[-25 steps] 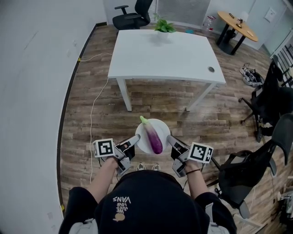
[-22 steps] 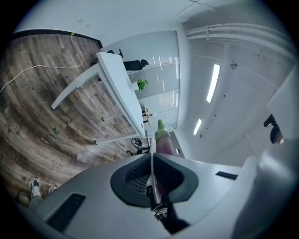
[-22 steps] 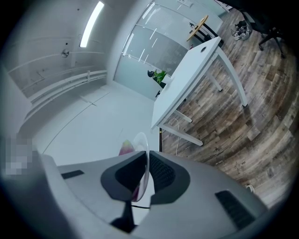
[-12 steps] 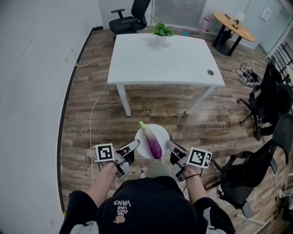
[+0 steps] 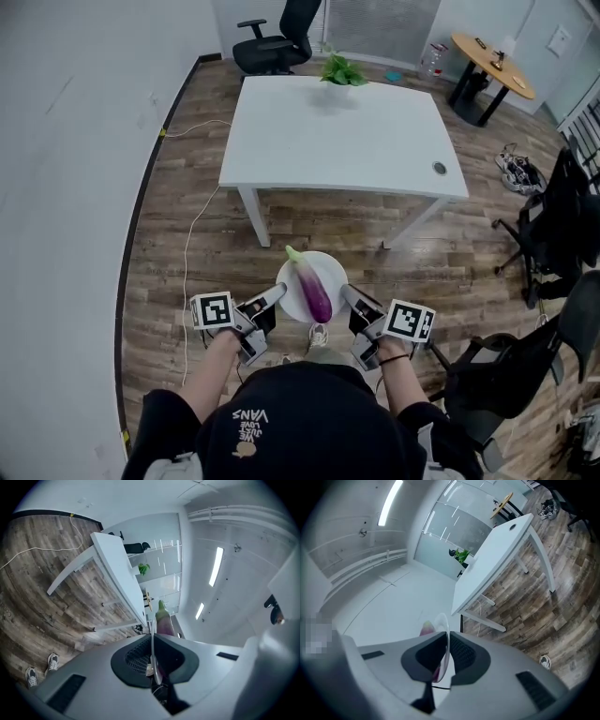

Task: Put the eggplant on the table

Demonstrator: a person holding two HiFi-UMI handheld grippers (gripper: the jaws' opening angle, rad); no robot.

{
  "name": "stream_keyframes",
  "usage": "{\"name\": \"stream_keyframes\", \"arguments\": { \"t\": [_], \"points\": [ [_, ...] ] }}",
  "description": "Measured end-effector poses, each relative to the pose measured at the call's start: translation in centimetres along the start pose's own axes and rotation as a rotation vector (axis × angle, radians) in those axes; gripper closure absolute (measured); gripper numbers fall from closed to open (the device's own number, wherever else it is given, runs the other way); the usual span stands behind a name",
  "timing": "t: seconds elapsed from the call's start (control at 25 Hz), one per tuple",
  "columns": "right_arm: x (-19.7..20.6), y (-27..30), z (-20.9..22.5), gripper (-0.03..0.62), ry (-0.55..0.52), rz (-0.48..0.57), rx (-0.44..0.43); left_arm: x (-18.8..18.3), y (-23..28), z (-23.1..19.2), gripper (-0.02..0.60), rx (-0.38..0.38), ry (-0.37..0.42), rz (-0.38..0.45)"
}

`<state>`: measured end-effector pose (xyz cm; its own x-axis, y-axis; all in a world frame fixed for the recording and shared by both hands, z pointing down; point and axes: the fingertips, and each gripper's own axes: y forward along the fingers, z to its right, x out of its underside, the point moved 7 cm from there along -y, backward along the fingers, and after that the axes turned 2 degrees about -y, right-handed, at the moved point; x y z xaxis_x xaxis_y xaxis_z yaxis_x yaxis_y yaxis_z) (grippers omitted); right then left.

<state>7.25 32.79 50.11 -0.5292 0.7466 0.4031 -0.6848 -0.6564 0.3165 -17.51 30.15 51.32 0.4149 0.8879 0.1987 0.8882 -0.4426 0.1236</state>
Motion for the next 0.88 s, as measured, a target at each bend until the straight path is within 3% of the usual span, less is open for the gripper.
{"name": "stream_keyframes", "arguments": {
  "t": [0.64, 0.88],
  "points": [
    [-9.9, 3.0, 4.0, 0.562, -0.027, -0.084, -0.060, -4.4, 8.1, -0.7, 0.557, -0.023, -0.003, 0.087],
    [-12.5, 4.5, 4.8, 0.562, -0.050, -0.109, -0.047, -6.0, 9.7, -0.7, 0.557, -0.008, -0.027, 0.132]
  ]
}}
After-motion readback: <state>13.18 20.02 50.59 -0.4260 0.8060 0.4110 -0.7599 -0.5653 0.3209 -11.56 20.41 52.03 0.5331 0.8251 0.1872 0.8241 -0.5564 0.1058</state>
